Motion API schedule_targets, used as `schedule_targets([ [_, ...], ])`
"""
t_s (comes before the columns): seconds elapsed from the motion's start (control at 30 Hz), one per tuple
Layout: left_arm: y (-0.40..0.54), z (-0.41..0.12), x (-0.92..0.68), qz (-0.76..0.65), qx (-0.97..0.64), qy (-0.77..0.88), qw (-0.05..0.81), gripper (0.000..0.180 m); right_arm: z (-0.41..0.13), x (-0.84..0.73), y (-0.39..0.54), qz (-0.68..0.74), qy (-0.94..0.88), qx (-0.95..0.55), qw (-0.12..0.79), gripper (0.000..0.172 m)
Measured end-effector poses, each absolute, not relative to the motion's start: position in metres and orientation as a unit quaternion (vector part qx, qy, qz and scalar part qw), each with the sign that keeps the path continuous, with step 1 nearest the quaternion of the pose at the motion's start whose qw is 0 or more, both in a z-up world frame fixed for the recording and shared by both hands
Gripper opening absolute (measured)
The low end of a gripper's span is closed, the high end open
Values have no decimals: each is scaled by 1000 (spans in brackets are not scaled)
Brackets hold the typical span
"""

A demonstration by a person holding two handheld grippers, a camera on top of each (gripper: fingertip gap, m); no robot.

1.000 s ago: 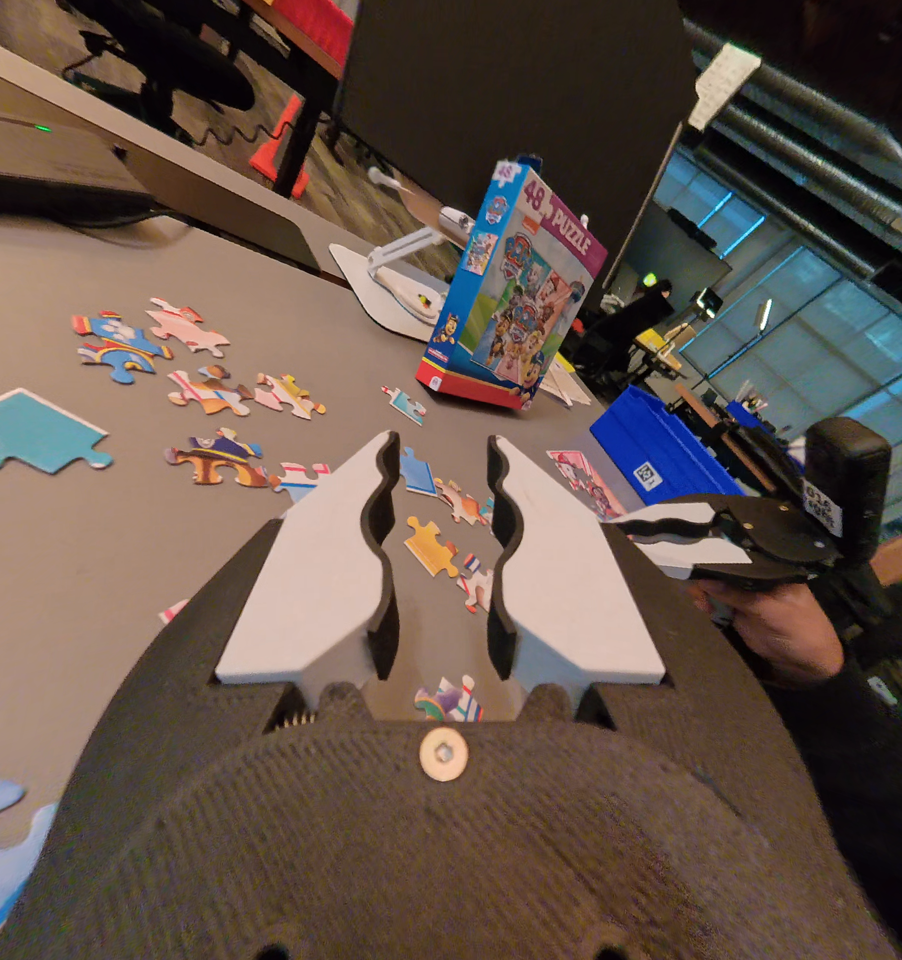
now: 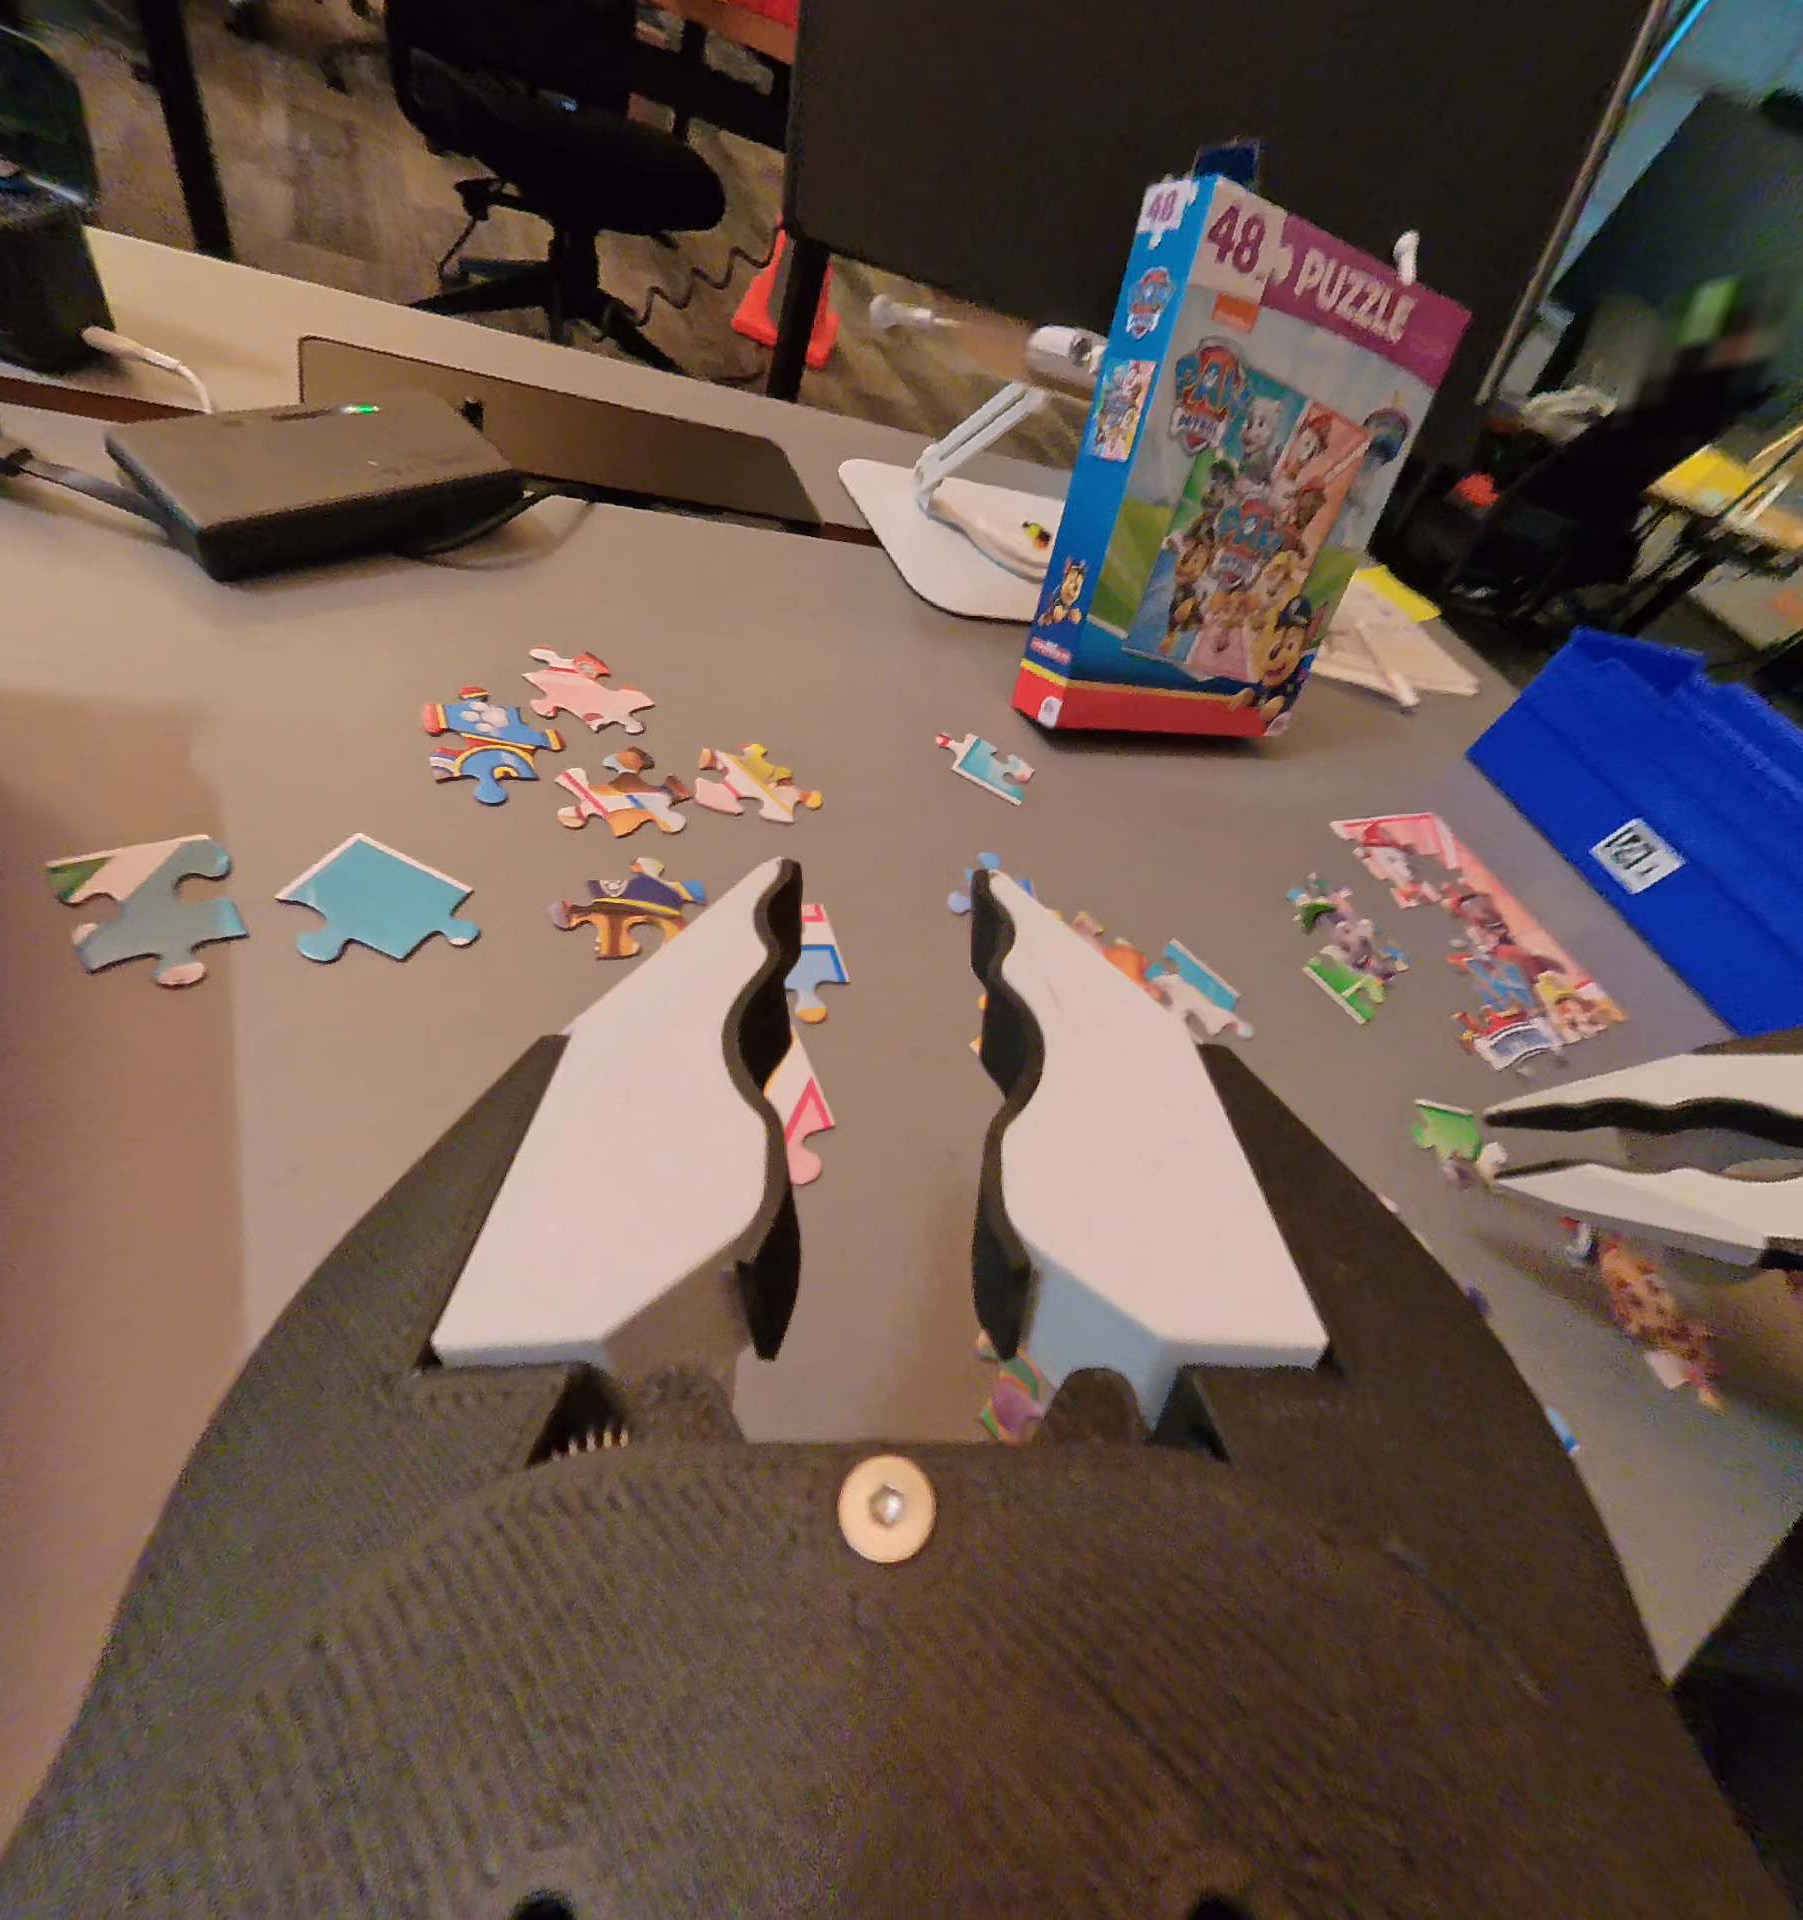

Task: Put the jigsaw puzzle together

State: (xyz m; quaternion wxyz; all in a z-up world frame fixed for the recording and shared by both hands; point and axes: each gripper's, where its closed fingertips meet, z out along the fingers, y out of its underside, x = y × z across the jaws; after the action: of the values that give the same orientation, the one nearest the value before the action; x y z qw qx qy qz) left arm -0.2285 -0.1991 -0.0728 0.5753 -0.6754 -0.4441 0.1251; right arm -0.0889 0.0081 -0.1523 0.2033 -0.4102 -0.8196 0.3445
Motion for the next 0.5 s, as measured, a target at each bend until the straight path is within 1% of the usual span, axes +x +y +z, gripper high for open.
schedule_targets([
  [0.13,-198,-76,-228,148,-694,-439,551,30,-154,-89,8,342,-821,-410,203,21],
  [0.5,-190,-80,-227,132,-697,-436,553,31,-134,-98,37,362,-786,-436,247,18],
])
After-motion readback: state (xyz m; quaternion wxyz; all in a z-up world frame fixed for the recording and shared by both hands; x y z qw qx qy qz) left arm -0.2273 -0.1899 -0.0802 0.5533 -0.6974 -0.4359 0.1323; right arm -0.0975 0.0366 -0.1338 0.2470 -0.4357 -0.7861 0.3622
